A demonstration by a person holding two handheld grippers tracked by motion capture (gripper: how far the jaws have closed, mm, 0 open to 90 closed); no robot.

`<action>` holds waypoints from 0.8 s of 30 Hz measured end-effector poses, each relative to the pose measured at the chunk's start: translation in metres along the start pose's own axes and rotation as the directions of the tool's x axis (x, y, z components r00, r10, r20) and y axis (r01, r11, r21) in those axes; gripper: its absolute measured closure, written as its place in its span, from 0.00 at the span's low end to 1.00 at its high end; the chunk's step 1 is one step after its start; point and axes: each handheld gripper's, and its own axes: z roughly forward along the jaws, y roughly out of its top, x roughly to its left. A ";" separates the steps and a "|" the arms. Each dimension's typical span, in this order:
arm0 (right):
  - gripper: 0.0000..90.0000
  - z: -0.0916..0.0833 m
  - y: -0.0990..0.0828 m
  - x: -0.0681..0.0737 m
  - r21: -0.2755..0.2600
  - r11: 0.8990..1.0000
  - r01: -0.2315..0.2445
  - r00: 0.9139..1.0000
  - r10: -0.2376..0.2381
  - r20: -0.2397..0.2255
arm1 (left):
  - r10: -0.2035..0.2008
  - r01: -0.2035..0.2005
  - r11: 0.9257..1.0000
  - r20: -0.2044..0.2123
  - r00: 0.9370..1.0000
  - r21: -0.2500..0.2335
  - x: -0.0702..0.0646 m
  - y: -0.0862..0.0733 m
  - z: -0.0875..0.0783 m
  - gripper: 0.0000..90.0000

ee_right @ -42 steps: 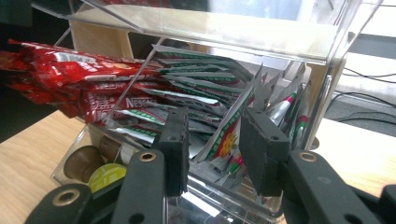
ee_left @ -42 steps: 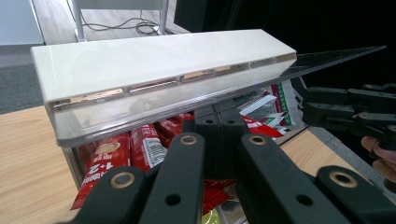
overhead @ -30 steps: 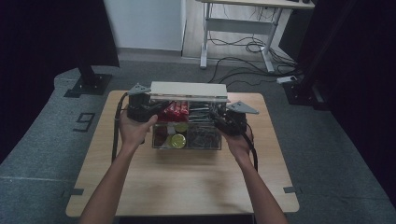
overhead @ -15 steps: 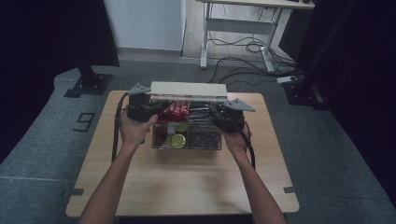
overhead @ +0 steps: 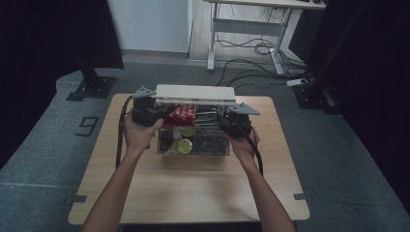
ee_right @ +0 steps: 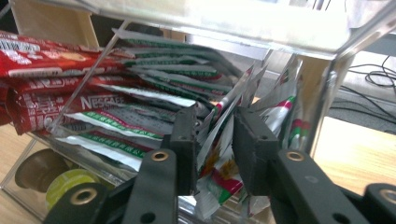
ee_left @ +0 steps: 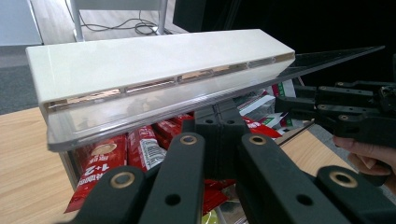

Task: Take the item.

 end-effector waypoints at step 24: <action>0.98 -0.030 -0.005 -0.004 -0.089 0.996 -0.010 0.999 0.007 -0.039 | -0.007 0.007 1.000 -0.001 1.000 -0.001 0.000 0.000 0.003 1.00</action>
